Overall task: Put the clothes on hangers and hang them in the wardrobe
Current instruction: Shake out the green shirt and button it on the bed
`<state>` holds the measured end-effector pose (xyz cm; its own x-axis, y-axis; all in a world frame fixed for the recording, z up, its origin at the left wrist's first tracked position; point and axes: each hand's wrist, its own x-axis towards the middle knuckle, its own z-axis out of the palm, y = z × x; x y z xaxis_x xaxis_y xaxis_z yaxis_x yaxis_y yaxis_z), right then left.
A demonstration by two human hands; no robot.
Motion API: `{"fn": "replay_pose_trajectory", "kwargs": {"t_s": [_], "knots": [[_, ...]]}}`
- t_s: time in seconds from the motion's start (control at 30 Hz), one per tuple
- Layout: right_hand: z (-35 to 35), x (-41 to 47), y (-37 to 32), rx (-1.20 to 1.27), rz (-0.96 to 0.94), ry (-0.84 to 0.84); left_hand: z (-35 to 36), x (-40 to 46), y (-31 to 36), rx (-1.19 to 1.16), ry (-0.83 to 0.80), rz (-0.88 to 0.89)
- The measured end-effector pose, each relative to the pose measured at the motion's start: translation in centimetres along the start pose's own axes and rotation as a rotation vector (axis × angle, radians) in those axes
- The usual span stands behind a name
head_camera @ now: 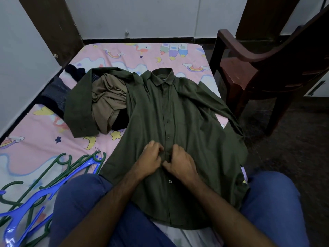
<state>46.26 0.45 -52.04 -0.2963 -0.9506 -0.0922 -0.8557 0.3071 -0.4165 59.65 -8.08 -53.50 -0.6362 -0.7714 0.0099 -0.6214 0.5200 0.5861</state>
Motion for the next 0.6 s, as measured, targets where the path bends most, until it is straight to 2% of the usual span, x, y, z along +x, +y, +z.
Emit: {"fn": "replay_pose_trajectory", "kwargs": {"t_s": [0.1, 0.3, 0.5, 0.6], "knots": [[-0.3, 0.3, 0.4, 0.083, 0.037, 0.034, 0.1, 0.4, 0.2, 0.003, -0.041, 0.006], [-1.3, 1.0, 1.5, 0.284, 0.246, 0.015, 0.8, 0.5, 1.0, -0.079, -0.056, -0.079], [-1.5, 1.3, 3.1, 0.604, 0.329, -0.073, 1.4, 1.1, 1.5, -0.298, -0.013, -0.307], [-1.7, 1.5, 3.0, 0.578, 0.305, -0.130, 1.1, 1.1, 1.8, -0.436, -0.014, -0.405]]}}
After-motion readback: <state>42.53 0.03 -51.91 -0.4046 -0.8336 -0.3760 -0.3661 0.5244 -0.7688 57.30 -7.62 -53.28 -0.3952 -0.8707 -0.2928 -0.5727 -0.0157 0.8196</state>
